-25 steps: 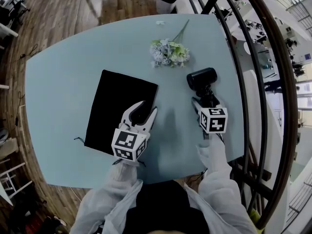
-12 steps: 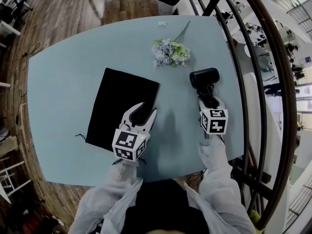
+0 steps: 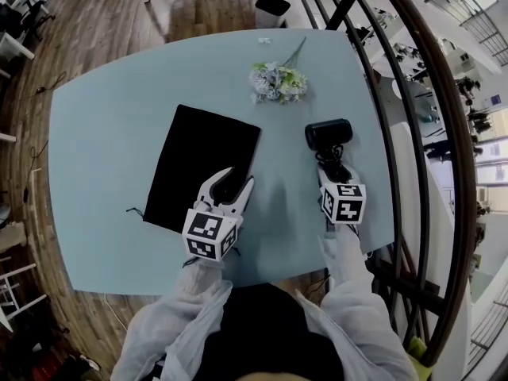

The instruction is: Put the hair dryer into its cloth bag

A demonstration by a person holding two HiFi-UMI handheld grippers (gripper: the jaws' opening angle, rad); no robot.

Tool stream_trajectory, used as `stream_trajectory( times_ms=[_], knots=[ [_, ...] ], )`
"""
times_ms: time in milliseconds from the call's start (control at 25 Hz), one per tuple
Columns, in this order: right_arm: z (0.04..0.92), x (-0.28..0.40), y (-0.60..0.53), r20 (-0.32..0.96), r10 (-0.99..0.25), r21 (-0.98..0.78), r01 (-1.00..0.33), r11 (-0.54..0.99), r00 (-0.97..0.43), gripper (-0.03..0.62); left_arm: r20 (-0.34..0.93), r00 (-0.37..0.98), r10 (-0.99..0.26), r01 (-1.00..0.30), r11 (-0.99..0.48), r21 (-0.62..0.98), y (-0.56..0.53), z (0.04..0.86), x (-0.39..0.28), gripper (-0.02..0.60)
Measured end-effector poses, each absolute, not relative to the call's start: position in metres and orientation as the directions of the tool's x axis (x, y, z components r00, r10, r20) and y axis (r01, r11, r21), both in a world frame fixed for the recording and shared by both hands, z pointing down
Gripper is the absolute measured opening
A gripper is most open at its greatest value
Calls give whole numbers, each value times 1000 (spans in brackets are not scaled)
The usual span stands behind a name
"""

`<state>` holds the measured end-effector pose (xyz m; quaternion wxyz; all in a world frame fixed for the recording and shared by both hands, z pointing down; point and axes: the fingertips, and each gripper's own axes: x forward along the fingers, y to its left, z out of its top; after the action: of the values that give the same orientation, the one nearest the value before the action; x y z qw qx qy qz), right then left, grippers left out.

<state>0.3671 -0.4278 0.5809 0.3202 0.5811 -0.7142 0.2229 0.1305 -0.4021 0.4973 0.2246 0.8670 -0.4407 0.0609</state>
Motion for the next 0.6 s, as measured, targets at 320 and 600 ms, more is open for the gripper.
stream_trajectory(
  times_ms=[320, 600],
  knots=[
    [560, 354, -384, 701, -706, 27, -985, 171, -104, 201, 293, 602, -743, -793, -512, 331, -370, 485, 117, 187],
    [540, 339, -345, 679, -724, -20, -989, 146, -121, 202, 289, 600, -746, -796, -521, 308, -347, 476, 105, 187]
  ],
)
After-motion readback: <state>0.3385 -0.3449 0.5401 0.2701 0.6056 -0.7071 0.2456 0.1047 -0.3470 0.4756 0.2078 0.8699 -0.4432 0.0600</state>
